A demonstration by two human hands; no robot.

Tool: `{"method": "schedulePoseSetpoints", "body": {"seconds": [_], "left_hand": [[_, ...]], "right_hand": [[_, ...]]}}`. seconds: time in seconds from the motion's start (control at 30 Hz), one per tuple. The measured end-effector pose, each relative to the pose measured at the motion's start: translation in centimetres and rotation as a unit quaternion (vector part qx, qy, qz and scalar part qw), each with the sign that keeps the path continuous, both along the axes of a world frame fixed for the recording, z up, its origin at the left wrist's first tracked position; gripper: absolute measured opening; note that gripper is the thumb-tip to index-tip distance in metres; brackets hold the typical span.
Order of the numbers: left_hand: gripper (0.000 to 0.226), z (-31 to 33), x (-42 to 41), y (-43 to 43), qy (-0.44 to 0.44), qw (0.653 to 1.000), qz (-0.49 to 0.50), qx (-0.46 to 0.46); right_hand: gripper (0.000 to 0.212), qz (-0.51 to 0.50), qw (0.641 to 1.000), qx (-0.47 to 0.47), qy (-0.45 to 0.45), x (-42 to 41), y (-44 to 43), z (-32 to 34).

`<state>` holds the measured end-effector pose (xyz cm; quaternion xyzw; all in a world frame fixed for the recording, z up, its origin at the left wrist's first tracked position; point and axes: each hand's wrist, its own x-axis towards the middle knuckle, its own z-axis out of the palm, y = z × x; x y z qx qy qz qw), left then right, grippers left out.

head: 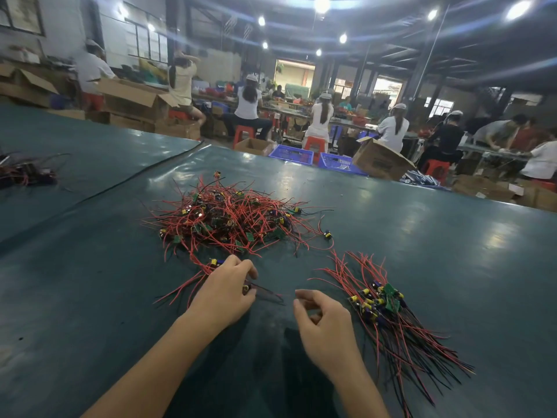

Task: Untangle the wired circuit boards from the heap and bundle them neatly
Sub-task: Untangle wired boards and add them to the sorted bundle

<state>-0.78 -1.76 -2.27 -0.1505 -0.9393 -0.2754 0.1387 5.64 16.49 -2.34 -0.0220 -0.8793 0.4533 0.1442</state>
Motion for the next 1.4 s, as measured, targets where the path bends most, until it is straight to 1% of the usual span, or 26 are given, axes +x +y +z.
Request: {"method": "schedulePoseSetpoints", "body": {"seconds": [0.13,0.17,0.2,0.27,0.37,0.47,0.57,0.63,0.77,0.8,0.87,0.93,1.0,1.03,1.07,1.1,1.17,1.2,1.27,1.37,1.4], "left_hand": [[0.01,0.7,0.6,0.9,0.104,0.99,-0.039,0.092],[0.009,1.0,0.8,1.1,0.132,0.984,-0.052,0.105],[0.008,1.2,1.0,1.3,0.158,0.978,-0.068,0.114],[0.008,1.6,1.5,1.6,0.196,0.967,-0.105,0.127],[0.011,1.7,2.2,2.2,0.204,0.954,-0.162,0.145],[0.015,1.5,2.5,2.8,0.203,0.944,-0.212,0.153],[0.027,1.1,2.8,3.2,0.189,0.937,-0.242,0.165],[0.031,0.9,2.8,3.4,0.186,0.936,-0.243,0.176],[0.02,1.0,2.8,3.4,0.215,0.941,-0.2,0.167],[0.02,1.0,2.8,3.4,0.217,0.944,-0.186,0.163],[0.031,1.0,2.8,3.4,0.194,0.953,-0.163,0.165],[0.047,0.9,2.9,3.6,0.123,0.961,-0.158,0.189],[0.055,0.8,3.1,4.0,0.035,0.955,-0.168,0.244],[0.055,0.9,3.2,4.1,0.009,0.946,-0.171,0.274],[0.051,0.9,3.3,4.3,-0.004,0.937,-0.172,0.303],[0.042,1.0,3.3,4.5,-0.008,0.928,-0.172,0.33],[0.02,1.3,3.4,4.7,0.004,0.914,-0.165,0.37],[0.014,1.4,3.4,4.7,0.01,0.91,-0.162,0.381],[0.012,1.5,3.4,4.6,0.016,0.908,-0.156,0.389],[0.011,1.5,3.3,4.4,0.029,0.915,-0.14,0.376],[0.011,1.4,3.2,4.4,0.032,0.917,-0.139,0.372]], "right_hand": [[0.009,0.01,1.0,0.02,-0.008,0.2,-0.5,-0.1],[0.006,0.014,1.0,0.01,-0.005,0.2,-0.6,0.0],[0.007,0.024,1.0,-0.011,0.0,0.2,-0.7,0.1],[0.021,0.046,0.996,-0.082,0.011,0.3,-1.1,0.4],[0.026,0.053,0.977,-0.208,-0.001,0.6,-1.5,1.2],[0.025,0.057,0.957,-0.284,-0.007,0.7,-1.5,1.8],[0.024,0.036,0.946,-0.321,-0.01,0.6,-1.3,1.9],[0.019,0.012,0.943,-0.333,-0.003,0.6,-1.2,1.8],[0.009,-0.015,0.936,-0.35,0.041,0.5,-0.9,1.9],[0.008,-0.021,0.932,-0.358,0.051,0.5,-0.9,2.0],[0.007,-0.029,0.925,-0.373,0.063,0.5,-0.6,2.0],[0.008,-0.025,0.917,-0.392,0.071,0.4,-0.5,2.1],[0.013,-0.006,0.906,-0.415,0.08,0.5,-0.5,2.2],[0.017,0.008,0.902,-0.424,0.084,0.6,-0.4,2.2],[0.018,0.02,0.898,-0.43,0.087,0.6,-0.4,2.3],[0.019,0.029,0.897,-0.432,0.086,0.6,-0.3,2.3],[0.021,0.039,0.898,-0.431,0.075,0.7,-0.3,2.2],[0.021,0.041,0.899,-0.431,0.067,0.7,-0.3,2.2],[0.021,0.049,0.899,-0.433,0.047,0.7,-0.5,2.1],[0.012,0.055,0.905,-0.421,0.008,0.7,-0.6,2.2],[0.017,0.054,0.907,-0.417,-0.005,0.6,-0.5,2.1]]}}
